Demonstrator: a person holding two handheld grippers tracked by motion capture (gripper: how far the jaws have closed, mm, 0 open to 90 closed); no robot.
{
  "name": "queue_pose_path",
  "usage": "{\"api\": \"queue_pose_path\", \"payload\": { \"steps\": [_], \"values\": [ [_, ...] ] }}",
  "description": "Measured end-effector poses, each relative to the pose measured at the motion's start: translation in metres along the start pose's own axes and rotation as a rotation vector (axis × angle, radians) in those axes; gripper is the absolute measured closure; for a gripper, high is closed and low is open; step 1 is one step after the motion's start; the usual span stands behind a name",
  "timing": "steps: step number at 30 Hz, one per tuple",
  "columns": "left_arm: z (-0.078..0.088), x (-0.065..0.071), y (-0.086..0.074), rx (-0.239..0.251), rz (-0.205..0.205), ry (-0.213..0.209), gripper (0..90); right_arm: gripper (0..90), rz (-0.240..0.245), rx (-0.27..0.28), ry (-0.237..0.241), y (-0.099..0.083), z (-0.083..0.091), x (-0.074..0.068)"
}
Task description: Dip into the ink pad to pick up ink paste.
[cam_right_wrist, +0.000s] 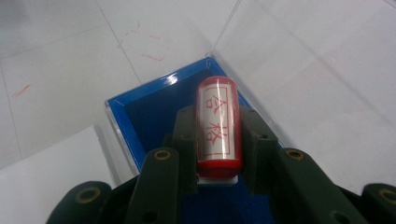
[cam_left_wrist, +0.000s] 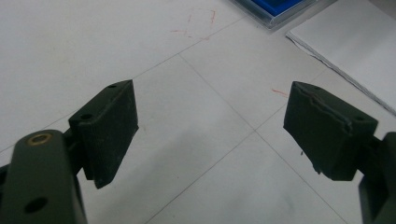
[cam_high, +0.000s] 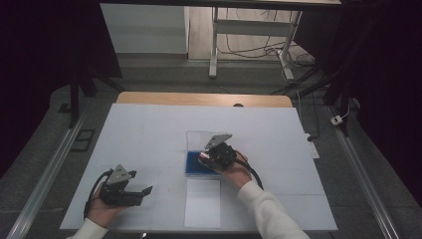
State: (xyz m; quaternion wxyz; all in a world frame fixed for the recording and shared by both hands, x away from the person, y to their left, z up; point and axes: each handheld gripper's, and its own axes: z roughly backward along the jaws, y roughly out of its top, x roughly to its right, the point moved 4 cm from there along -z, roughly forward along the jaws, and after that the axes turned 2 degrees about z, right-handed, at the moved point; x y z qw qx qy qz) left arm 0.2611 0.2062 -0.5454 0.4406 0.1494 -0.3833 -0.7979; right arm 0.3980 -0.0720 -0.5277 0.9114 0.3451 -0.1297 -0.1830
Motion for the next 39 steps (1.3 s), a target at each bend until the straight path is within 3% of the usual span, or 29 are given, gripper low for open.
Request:
{"api": "queue_pose_path", "payload": {
  "steps": [8,12,15,39],
  "values": [
    [-0.001,-0.002,0.0,-0.001,0.003,0.0,17.4,70.2,0.035,0.009,0.013,0.004,0.003,0.001],
    [-0.001,-0.002,0.0,0.0,0.006,0.003,17.4,70.1,-0.015,0.058,0.036,0.006,0.008,0.003],
    [-0.001,-0.002,0.0,0.0,0.004,0.002,17.4,70.1,-0.026,0.073,0.032,0.006,0.012,0.004],
    [-0.001,-0.003,-0.001,-0.001,0.005,0.005,17.4,70.1,-0.037,0.129,0.059,0.009,0.024,-0.003]
  ]
}}
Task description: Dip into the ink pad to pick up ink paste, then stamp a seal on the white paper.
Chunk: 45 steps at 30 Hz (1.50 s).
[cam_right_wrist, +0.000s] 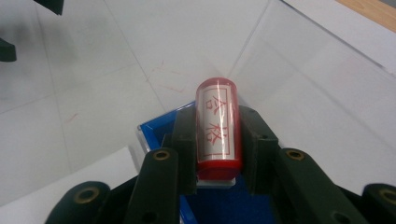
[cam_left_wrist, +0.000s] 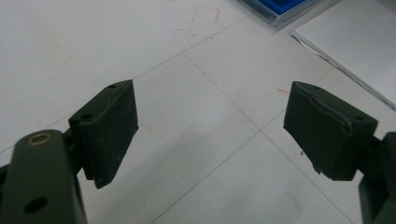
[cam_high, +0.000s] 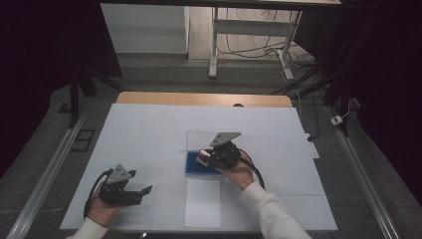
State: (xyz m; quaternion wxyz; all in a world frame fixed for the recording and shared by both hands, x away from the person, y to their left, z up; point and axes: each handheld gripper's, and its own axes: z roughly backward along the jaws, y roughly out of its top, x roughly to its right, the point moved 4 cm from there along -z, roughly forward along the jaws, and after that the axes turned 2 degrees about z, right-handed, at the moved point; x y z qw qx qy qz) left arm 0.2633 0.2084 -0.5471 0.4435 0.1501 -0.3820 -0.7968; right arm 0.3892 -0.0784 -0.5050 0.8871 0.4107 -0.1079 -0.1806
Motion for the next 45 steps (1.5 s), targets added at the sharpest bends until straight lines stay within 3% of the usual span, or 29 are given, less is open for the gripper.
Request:
{"api": "queue_pose_path", "payload": {
  "steps": [20,45],
  "values": [
    [0.0,0.0,0.0,-0.001,-0.002,0.001,17.5,70.1,-0.001,0.048,0.024,-0.004,0.025,-0.01],
    [0.003,-0.001,-0.001,0.01,0.006,-0.001,17.6,70.0,0.027,0.04,0.094,-0.006,0.036,-0.044]
  ]
}}
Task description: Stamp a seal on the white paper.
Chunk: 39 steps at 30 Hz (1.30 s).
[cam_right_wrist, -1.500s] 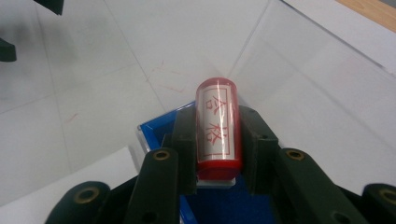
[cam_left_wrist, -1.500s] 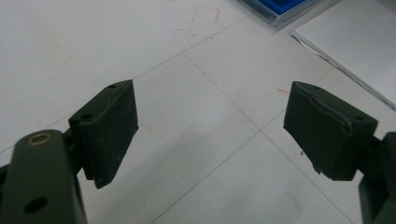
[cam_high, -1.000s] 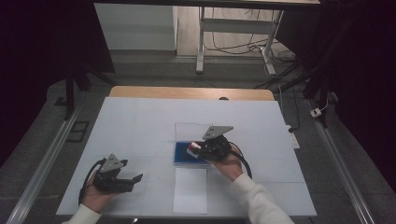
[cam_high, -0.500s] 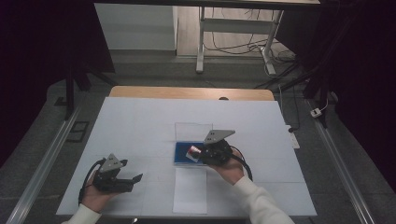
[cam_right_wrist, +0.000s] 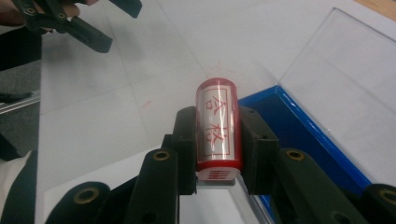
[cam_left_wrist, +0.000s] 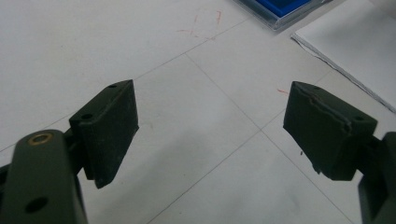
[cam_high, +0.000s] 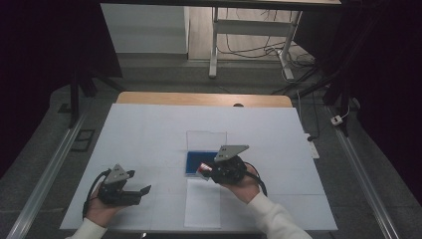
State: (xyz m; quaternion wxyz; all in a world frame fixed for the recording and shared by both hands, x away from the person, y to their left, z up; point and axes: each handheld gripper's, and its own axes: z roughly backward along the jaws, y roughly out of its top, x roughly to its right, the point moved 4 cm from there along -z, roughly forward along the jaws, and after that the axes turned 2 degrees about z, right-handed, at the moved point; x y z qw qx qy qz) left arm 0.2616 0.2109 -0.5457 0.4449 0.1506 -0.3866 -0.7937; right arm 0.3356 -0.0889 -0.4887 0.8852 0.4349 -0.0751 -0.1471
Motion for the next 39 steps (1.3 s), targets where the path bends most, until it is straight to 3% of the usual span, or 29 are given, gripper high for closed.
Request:
{"api": "queue_pose_path", "payload": {
  "steps": [10,23,39],
  "values": [
    [-0.001,0.001,0.0,-0.003,0.0,-0.003,17.7,70.0,0.005,-0.02,0.011,-0.005,0.001,-0.007],
    [-0.002,0.002,0.0,-0.008,-0.003,0.0,17.7,70.0,0.033,-0.046,0.044,-0.014,0.007,-0.028],
    [-0.002,0.002,-0.001,-0.009,-0.007,-0.003,17.9,70.0,0.062,-0.097,0.068,-0.023,-0.002,-0.04]
  ]
}}
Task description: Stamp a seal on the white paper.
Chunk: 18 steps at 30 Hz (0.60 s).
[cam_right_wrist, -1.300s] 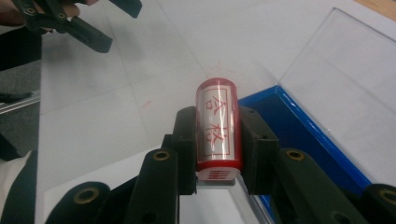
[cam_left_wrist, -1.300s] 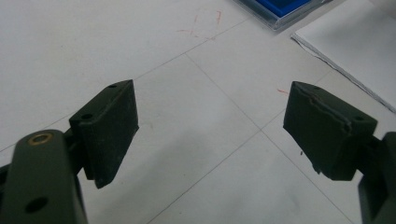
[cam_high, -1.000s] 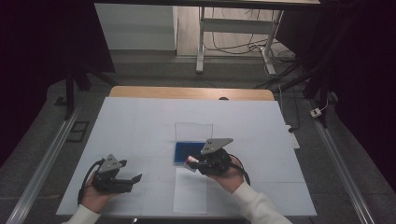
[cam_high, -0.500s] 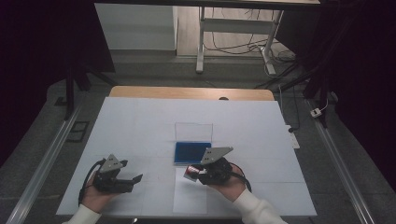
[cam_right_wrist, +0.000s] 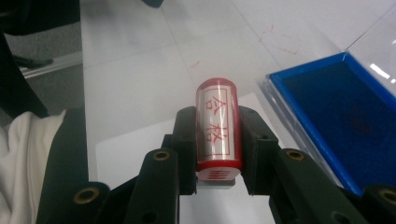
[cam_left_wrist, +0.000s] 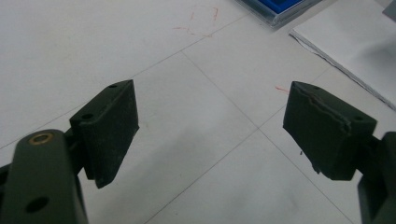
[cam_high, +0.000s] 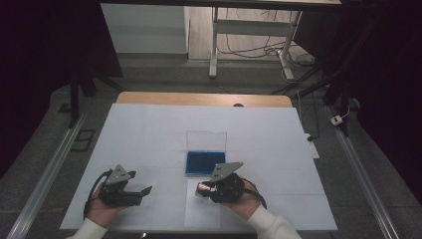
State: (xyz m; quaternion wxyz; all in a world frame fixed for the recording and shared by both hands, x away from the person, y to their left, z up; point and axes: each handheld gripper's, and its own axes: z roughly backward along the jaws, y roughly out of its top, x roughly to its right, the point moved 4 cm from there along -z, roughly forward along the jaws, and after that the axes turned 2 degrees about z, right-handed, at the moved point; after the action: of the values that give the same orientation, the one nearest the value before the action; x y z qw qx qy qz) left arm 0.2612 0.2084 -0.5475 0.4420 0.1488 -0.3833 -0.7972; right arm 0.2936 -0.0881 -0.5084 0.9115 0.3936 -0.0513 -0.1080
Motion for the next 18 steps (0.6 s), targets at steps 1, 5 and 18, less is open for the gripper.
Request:
{"api": "queue_pose_path", "payload": {
  "steps": [1,5,18],
  "values": [
    [-0.0001,0.0,0.0,-0.001,-0.001,0.001,17.9,70.0,0.005,-0.009,0.0,-0.0008,-0.0006,-0.0003],
    [0.0001,0.0002,-0.0002,-0.001,-0.001,0.001,17.9,70.0,0.011,-0.021,0.002,-0.0028,-0.0027,-0.0007],
    [0.0,0.0003,-0.0005,-0.002,-0.003,0.002,18.0,70.0,0.015,-0.04,-0.006,-0.0072,-0.0071,-0.0003]
  ]
}}
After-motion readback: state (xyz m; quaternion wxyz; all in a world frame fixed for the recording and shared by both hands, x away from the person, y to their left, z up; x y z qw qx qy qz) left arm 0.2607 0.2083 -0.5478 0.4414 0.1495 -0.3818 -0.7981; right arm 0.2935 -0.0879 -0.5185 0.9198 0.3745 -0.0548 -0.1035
